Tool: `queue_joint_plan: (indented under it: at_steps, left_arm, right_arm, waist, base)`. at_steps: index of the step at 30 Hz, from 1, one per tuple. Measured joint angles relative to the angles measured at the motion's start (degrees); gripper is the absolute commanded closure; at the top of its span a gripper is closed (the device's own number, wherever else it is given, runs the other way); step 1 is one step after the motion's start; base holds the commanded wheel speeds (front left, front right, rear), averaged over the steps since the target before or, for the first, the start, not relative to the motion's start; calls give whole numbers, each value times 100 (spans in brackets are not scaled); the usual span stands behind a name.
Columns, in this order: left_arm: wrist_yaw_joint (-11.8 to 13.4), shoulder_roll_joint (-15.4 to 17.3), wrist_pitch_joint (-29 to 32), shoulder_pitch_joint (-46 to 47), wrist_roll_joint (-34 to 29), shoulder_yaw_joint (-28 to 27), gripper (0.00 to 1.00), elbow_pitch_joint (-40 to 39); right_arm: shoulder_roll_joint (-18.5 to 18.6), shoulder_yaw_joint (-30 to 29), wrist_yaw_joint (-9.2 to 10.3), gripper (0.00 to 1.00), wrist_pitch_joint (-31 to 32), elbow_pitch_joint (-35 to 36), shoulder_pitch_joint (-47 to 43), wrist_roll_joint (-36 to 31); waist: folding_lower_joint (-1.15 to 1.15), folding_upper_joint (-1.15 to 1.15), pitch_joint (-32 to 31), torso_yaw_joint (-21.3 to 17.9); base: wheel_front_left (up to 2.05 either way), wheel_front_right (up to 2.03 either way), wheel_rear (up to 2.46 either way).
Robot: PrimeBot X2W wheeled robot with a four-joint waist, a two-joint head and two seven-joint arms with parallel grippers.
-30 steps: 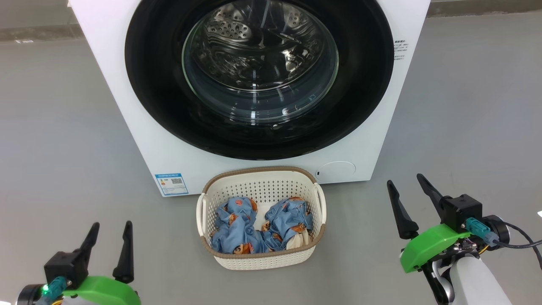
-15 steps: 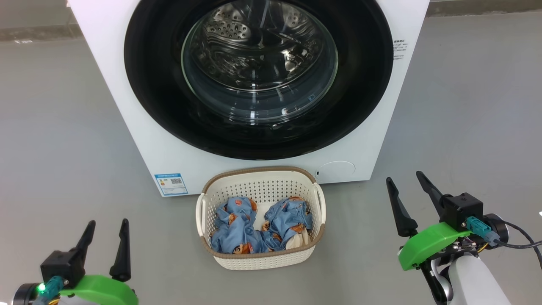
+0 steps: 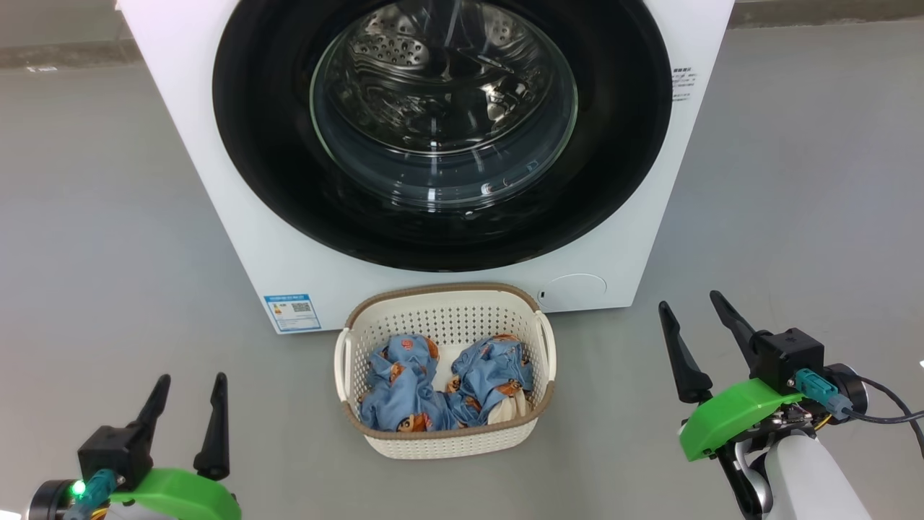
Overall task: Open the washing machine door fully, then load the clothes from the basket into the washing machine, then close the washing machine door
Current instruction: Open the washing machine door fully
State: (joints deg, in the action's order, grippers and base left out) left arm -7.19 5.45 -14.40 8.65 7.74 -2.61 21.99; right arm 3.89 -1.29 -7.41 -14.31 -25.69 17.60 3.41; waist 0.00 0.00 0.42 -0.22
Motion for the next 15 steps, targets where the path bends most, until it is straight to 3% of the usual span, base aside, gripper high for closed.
queue_joint_plan:
  at_steps: [6, 15]
  left_arm:
    - [-14, 34, 0, 3, 3, 19, 0, 7]
    - [-14, 33, 0, 103, 5, 22, 0, 2]
  right_arm:
    - [-1, 3, 0, 0, 0, 5, 0, 0]
    - [3, -2, 0, 0, 0, 49, 0, -31]
  waist:
    - [0, 0, 33, 20]
    - [0, 0, 104, 32]
  base:
    - [60, 60, -119]
    - [104, 104, -208]
